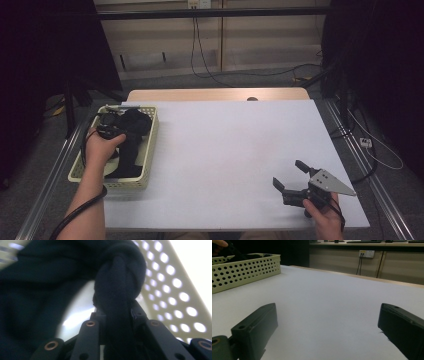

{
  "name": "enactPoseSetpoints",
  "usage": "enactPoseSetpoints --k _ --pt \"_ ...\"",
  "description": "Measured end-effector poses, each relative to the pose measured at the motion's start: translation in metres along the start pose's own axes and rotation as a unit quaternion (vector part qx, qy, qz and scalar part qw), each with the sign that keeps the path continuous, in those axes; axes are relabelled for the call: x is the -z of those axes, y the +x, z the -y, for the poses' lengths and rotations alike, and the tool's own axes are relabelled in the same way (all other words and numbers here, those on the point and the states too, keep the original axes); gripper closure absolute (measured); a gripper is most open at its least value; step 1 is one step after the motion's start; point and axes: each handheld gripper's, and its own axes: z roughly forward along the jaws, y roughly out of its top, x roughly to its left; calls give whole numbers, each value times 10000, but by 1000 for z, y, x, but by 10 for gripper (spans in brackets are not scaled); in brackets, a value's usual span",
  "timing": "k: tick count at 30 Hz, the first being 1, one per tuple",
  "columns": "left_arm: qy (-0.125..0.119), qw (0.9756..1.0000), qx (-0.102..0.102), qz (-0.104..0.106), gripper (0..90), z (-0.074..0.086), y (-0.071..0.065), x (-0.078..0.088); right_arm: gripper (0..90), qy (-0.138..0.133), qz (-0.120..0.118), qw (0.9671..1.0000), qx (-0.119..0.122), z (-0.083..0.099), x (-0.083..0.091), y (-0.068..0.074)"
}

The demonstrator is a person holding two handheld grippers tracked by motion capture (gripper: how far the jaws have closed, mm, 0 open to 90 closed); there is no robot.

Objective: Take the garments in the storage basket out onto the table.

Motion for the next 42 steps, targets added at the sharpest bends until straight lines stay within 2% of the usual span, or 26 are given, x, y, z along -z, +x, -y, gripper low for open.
enactPoseSetpoints --k 1,2,4,5,7,8,9,10,11,12,14,16,17,20,22,25,26,28,30,32,33,35,36,38,42 --pt "0 10000 0 0 748 0 0 0 25 5 -6 10000 12 0 0 0" --pt "-13 9999 -65 -140 747 -1 9 2 25 12 -13 10000 12 0 -1 0" --pt "-57 9995 -77 -310 742 0 16 -1 25 16 -28 10000 32 0 -2 1" --pt "-57 9995 -77 -310 739 0 16 -1 25 19 -41 10000 29 0 -2 1" --pt "-64 9989 -108 -461 716 2 26 -9 25 20 -77 10000 -10 0 -3 2" --pt "-64 9989 -108 -461 662 2 26 -9 25 19 -90 10000 -10 0 -3 3" --pt "-73 9971 -210 -722 600 4 31 -15 25 18 -97 10000 -9 0 -4 3" --pt "-73 9971 -210 -722 524 4 31 -15 25 18 -97 10000 -9 0 -4 3" --pt "-90 9964 -179 -823 524 5 34 -19 25 22 -110 9999 4 0 -4 3" --pt "-28 9967 -124 -798 423 7 36 -22 25 39 -110 9999 1 1 -5 3" --pt "19 9982 45 -602 435 11 40 -28 25 42 -111 9999 -10 1 -5 3" --pt "32 9982 215 -563 315 12 44 -31 25 28 -119 9999 -47 1 -6 2" --pt "8 9981 282 -543 315 13 44 -33 25 28 -119 9999 -47 1 -6 2" --pt "103 9981 304 -532 235 13 41 -40 25 40 -146 9999 -28 1 -7 3" --pt "150 9981 289 -523 221 13 41 -41 26 34 -170 9998 -31 1 -7 4" --pt "131 9982 400 -439 188 15 42 -47 26 44 -197 9998 -2 0 -7 5" --pt "136 9982 388 -430 188 16 42 -47 26 44 -197 9998 -2 0 -7 5" --pt "47 9976 524 -452 190 17 41 -49 26 48 -193 9998 31 0 -7 5" --pt "31 9973 556 -469 201 19 40 -48 26 53 -194 9998 29 0 -7 4" --pt "64 9979 420 -490 278 20 39 -46 26 54 -192 9998 28 0 -7 4" --pt "154 9982 244 -523 401 22 37 -43 27 60 -180 9998 41 0 -7 3" --pt "172 9983 245 -495 526 22 37 -42 27 59 -176 9998 31 0 -7 3" --pt "270 9983 266 -452 578 21 35 -39 27 59 -171 9998 36 0 -7 3" --pt "328 9982 283 -407 642 21 34 -38 27 53 -168 9998 38 0 -7 3" --pt "453 9976 359 -369 692 19 28 -37 27 78 -143 9998 72 0 -7 3"
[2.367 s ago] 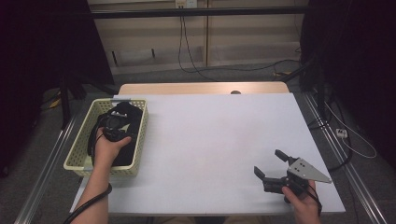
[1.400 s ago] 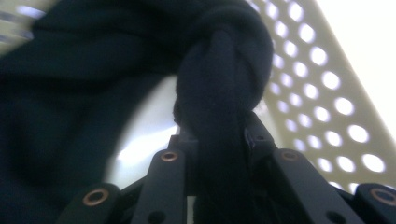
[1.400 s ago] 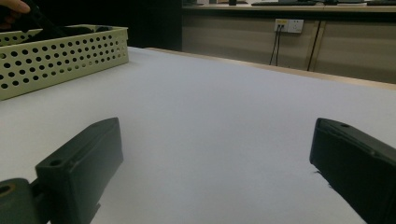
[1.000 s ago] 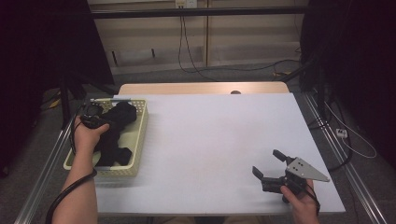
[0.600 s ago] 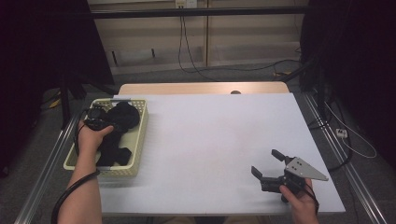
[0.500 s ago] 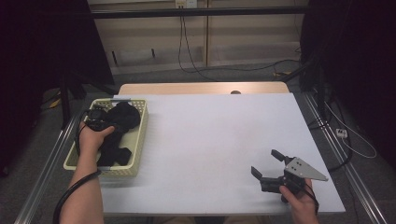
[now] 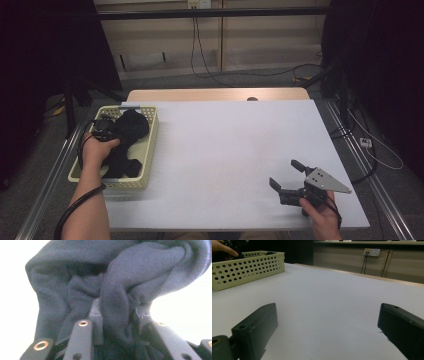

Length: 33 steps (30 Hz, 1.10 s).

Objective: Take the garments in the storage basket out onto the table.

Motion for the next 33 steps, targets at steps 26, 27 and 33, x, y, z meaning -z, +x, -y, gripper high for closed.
enactPoseSetpoints --k 26,27,33 --pt "-127 9980 113 604 733 -68 -30 146 27 -39 34 10000 -10 0 0 -1" --pt "-160 9978 142 627 733 -71 -33 151 27 -38 33 10000 -3 0 0 -1" --pt "-237 9960 0 866 733 -84 -58 169 27 -38 11 10000 15 -1 0 0"
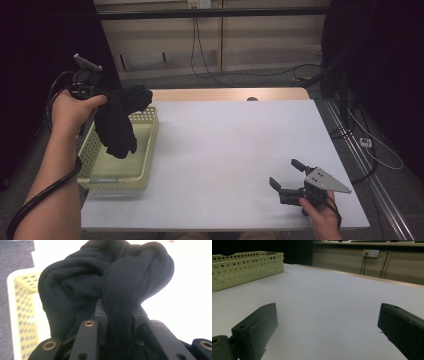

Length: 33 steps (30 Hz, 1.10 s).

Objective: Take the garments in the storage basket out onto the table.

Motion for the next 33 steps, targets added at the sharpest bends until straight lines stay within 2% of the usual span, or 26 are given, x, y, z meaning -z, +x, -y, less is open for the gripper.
enactPoseSetpoints --k 1,2,7,8,9,10,12,13,14,18,21,23,24,26,30,31,33 --pt "20 9998 -128 123 732 -4 -11 1 27 -4 0 10000 -21 0 0 0" --pt "20 9998 -128 123 732 -4 -11 1 27 -4 0 10000 -21 0 0 0" --pt "57 9982 -523 278 731 -14 -45 1 27 -1 -6 10000 -9 0 0 0" --pt "88 9975 -624 326 731 -15 -52 1 27 -1 1 10000 -2 0 0 -1" --pt "103 9960 -795 406 730 -17 -66 -2 27 -5 6 10000 -12 0 0 -1" --pt "103 9960 -795 406 729 -17 -66 -2 27 -6 8 10000 -12 0 0 -1" --pt "119 9941 -959 501 728 -18 -78 -5 27 -3 5 10000 -15 0 0 -1" --pt "129 9924 -1057 622 727 -17 -89 -9 27 -4 1 10000 -11 0 0 0" --pt "129 9924 -1057 622 726 -17 -89 -9 27 -4 1 10000 -11 0 0 0" --pt "211 9887 -1277 760 724 -14 -109 -18 28 -8 -19 10000 9 0 0 0" --pt "245 9846 -1516 831 722 -8 -122 -26 28 1 -23 10000 12 0 0 0" --pt "238 9838 -1521 918 721 -4 -129 -32 27 1 -23 10000 8 0 0 0" --pt "249 9822 -1577 988 720 -2 -131 -35 27 1 -23 10000 8 0 0 0" --pt "270 9809 -1598 1073 720 2 -138 -42 27 -1 -27 10000 13 0 0 0" --pt "324 9755 -1850 1146 715 14 -151 -57 27 13 -32 10000 29 0 0 0" --pt "339 9752 -1863 1145 714 17 -155 -61 27 12 -32 10000 25 0 0 0" --pt "380 9725 -1966 1188 713 23 -161 -69 27 8 -36 10000 19 0 0 0"
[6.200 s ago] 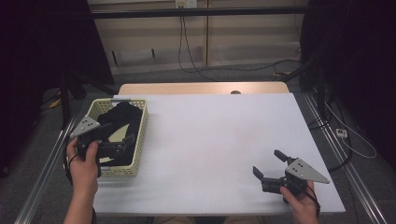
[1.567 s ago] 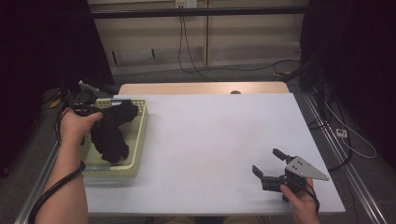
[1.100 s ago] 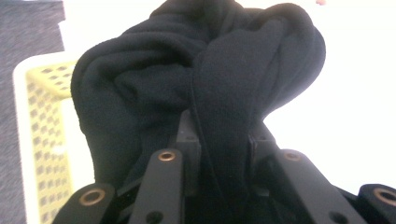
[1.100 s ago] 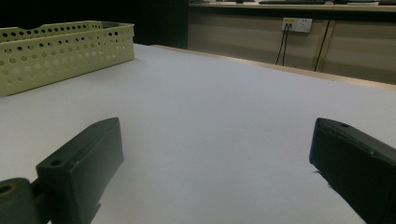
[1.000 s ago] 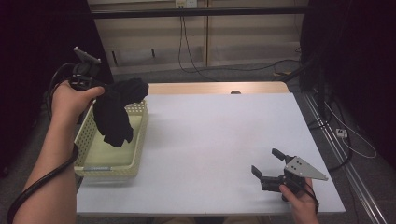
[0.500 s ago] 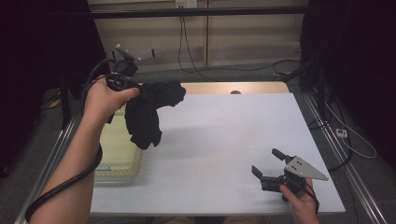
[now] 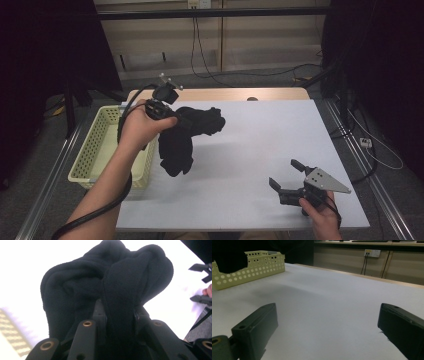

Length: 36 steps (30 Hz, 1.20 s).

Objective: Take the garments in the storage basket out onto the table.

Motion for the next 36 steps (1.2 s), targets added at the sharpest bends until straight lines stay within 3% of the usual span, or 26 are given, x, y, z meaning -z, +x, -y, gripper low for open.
enactPoseSetpoints --k 15,26,28,30,31,33,36 --pt "37 9990 -281 332 707 24 -29 -69 27 36 -13 10000 50 0 -1 1" --pt "-35 9968 -490 629 672 33 -43 -106 28 64 -39 9999 106 0 -2 3" --pt "-153 9959 -620 635 586 35 -43 -110 28 66 -48 9999 111 0 -2 3" --pt "-396 9963 -632 419 329 37 -43 -111 28 73 -51 9999 101 0 -2 3" --pt "-506 9959 -640 387 242 37 -42 -110 28 75 -53 9999 103 0 -2 3" --pt "-676 9944 -701 398 191 40 -40 -107 28 74 -60 9999 115 0 -2 3" --pt "-666 9945 -694 413 144 46 -39 -106 28 114 -85 9998 149 0 -3 4"
